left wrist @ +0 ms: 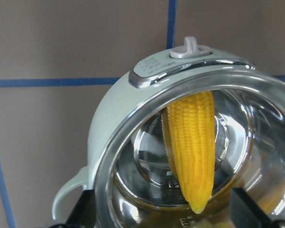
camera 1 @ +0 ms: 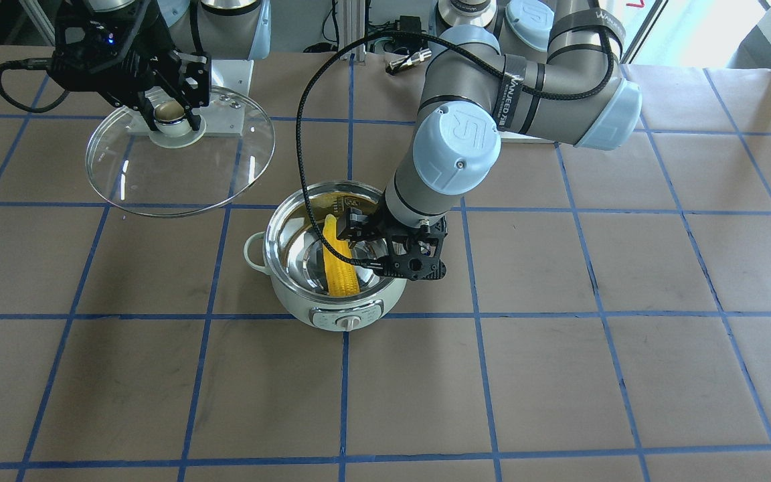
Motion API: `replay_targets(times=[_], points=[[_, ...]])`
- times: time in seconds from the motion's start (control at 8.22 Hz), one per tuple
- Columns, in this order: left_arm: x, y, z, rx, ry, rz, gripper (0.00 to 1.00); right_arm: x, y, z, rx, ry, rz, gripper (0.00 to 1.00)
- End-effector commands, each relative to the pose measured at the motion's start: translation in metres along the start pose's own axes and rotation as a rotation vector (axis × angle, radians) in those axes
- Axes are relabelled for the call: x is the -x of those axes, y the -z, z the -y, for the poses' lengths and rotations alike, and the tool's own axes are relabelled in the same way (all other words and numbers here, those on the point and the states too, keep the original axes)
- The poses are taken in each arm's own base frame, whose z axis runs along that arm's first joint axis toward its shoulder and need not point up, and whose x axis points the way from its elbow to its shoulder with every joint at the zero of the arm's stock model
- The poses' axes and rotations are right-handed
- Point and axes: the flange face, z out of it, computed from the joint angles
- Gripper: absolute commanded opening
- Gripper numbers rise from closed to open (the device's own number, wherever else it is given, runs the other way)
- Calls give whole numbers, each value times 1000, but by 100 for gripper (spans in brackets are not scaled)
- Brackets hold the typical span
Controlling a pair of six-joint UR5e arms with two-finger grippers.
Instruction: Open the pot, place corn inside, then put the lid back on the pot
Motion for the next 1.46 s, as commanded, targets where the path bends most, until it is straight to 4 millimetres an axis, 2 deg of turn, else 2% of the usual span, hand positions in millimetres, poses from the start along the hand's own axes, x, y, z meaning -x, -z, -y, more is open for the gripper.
replay_targets(times=[0.0,0.12,0.24,0.37,0.49,0.61,0.73,0.97,1.22,1.34], points=[[17,41,15,-32,-25,87,100,14,-9,2,15,1,4,6],[27,46,20,-37,-40,84,100,33,-27,13,47,7,-2,6],[57,60,28,-51,-17,91,100,71,-50,29,24,-18,10,5],[103,78,35,-50,58,101,100,111,-76,38,15,-9,8,5],[152,97,34,-35,55,184,100,142,-93,49,11,-33,7,5],[173,118,24,-56,50,224,100,165,-109,59,25,-41,1,5],[177,135,11,-71,49,227,100,182,-127,65,31,-43,-2,5],[177,162,-10,-110,-28,239,100,187,-142,67,36,-20,-4,5],[178,160,-9,-120,-27,242,100,186,-148,68,48,-16,-7,4],[177,161,-10,-129,-27,243,100,185,-160,64,73,-17,-17,3]])
